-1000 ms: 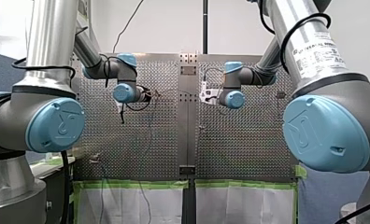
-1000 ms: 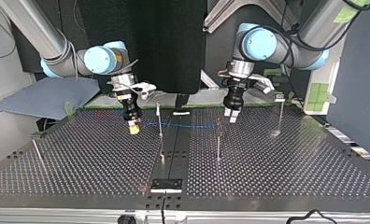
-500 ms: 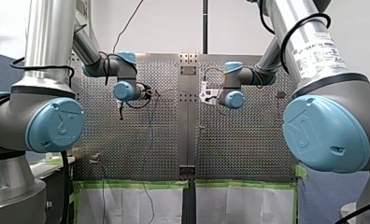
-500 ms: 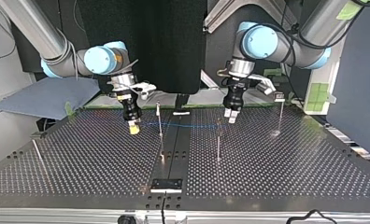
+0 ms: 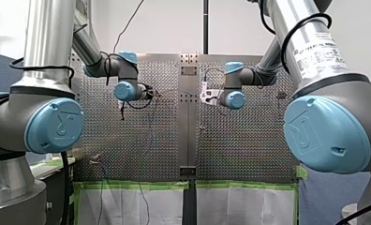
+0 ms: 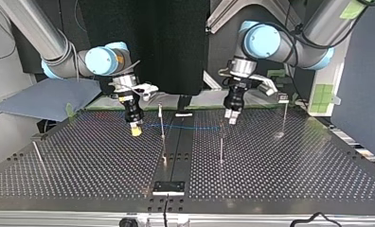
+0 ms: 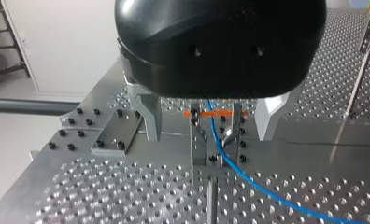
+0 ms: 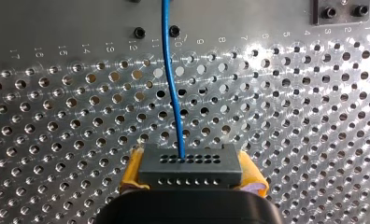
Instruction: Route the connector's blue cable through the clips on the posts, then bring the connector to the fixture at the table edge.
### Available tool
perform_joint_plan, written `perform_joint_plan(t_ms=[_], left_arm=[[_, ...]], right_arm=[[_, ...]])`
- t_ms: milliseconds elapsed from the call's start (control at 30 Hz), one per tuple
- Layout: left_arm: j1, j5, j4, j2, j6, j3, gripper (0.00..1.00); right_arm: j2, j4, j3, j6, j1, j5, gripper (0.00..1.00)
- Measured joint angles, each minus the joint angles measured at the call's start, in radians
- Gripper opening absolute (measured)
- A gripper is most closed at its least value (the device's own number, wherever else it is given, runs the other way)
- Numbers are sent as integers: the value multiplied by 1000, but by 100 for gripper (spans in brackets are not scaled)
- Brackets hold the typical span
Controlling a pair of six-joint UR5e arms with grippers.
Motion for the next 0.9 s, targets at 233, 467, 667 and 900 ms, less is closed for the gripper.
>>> perform_joint_plan(t_ms=[233,467,667,900], left_arm=[[-10,26,2,4,0,0,100],[-13,31,2,4,-11,0,100],[-15,46,2,4,-25,1,100],[-16,48,2,4,-35,0,100]], right_arm=[[0,3,0,0,1,0,0],[0,4,0,0,1,0,0],[0,4,0,0,0,0,0],[0,4,0,0,-1,0,0]])
